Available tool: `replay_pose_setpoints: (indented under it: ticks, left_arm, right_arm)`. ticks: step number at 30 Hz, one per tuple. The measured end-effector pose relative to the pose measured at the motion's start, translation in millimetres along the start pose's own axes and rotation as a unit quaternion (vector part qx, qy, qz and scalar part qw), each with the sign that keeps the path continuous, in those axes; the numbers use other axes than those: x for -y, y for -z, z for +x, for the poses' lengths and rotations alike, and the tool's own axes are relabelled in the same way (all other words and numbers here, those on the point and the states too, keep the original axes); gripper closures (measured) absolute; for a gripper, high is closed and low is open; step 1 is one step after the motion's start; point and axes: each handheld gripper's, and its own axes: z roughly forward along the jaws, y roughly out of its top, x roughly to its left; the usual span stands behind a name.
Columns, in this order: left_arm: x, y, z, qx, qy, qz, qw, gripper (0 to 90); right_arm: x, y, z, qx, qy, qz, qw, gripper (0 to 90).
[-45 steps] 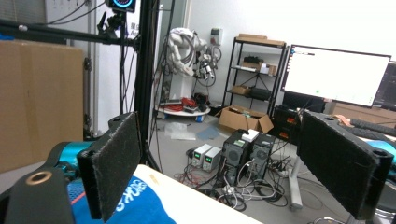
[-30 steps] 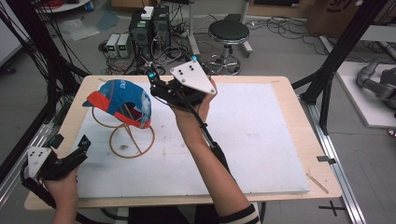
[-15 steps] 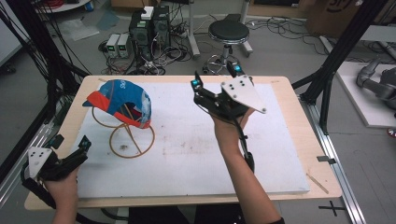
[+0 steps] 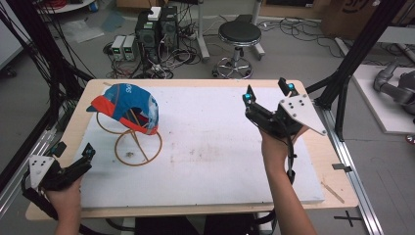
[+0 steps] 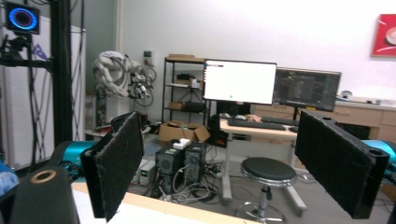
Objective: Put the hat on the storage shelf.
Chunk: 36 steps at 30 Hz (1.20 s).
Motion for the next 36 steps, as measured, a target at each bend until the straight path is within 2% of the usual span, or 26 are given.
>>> replay_pose_setpoints:
  ticks: [5,10,14,20,21,23,26,33,36]
  left_arm:
    - [-0.1,0.0,-1.1,0.000,-0.001,-0.001,1.0000,15.0]
    - [-0.1,0.3,-1.6,0.000,-0.004,0.002,1.0000,15.0]
    - [-0.1,0.7,-1.9,0.001,-0.004,0.000,1.0000,15.0]
    - [-0.3,0.6,-2.7,0.001,-0.005,0.000,1.0000,15.0]
    - [-0.3,0.3,-3.0,0.001,-0.004,0.000,1.0000,15.0]
    - [-0.3,0.0,-3.4,0.001,-0.005,-0.001,1.0000,15.0]
    - [-0.5,-0.1,-3.8,0.003,-0.007,0.001,1.0000,15.0]
    - [-0.7,-1.2,-5.1,0.003,-0.007,0.000,1.0000,15.0]
    - [-0.9,-1.4,-5.3,0.004,-0.009,0.001,1.0000,15.0]
  right_arm:
    - [8.5,13.0,-20.0,0.015,-0.010,0.003,0.9998,15.3]
    - [18.2,24.0,-33.6,0.023,-0.011,0.003,0.9997,15.2]
    - [28.2,32.1,-43.8,0.032,-0.015,0.015,0.9993,15.0]
    - [44.5,44.6,-53.9,0.035,-0.008,0.025,0.9991,13.6]
    - [46.4,46.1,-55.8,0.033,-0.002,0.022,0.9992,13.6]
    - [51.5,51.3,-59.6,0.021,-0.006,0.017,0.9996,13.3]
    - [59.6,57.5,-63.3,0.023,-0.001,0.019,0.9996,13.2]
    - [78.0,68.5,-74.0,0.038,0.001,0.035,0.9987,13.0]
    - [88.1,72.7,-76.5,0.042,0.011,0.045,0.9980,12.9]
